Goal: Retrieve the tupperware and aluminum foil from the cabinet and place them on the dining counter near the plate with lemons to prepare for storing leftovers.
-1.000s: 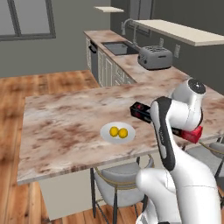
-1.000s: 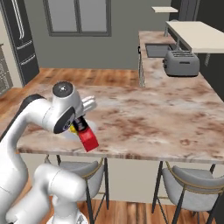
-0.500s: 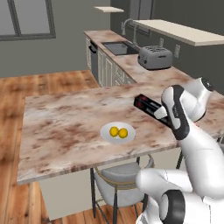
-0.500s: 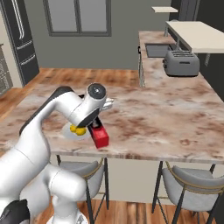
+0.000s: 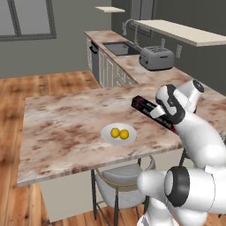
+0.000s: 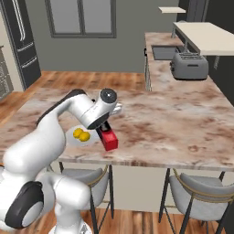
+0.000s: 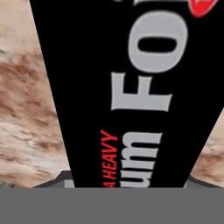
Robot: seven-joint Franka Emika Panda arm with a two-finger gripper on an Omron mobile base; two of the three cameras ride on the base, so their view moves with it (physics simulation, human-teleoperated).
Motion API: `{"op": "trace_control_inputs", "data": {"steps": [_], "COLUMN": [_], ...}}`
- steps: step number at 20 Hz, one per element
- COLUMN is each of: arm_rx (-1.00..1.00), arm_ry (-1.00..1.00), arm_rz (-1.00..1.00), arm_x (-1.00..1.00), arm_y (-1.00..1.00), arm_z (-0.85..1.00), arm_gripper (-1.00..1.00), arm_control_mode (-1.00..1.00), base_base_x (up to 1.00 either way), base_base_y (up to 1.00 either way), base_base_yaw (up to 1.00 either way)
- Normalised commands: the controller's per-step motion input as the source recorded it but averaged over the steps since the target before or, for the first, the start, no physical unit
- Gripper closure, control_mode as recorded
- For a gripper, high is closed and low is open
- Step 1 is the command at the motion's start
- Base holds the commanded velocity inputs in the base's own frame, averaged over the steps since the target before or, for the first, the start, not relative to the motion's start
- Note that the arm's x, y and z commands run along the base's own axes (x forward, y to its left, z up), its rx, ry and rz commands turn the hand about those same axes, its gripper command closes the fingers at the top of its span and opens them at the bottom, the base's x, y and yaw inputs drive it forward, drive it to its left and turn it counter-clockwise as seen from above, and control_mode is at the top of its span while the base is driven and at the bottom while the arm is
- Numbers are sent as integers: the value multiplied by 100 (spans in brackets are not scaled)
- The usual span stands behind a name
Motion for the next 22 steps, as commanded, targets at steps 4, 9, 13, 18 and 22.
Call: {"op": "trace_control_inputs", "data": {"steps": [4,9,13,18,22], "arm_rx": [0,0,0,0,0], "arm_ry": [0,0,0,0,0], "arm_rz": [0,0,0,0,0], "arm_x": [51,51,51,54,59], "arm_y": [0,0,0,0,0], "arm_z": [-44,-49,-51,-48,-39], "arm_gripper": [100,100,100,100,100], "arm_control_mode": [-100,-100,-100,-100,-100], "base_base_x": [0,0,0,0,0], "base_base_y": [0,0,0,0,0], "base_base_yaw": [0,0,0,0,0]}}
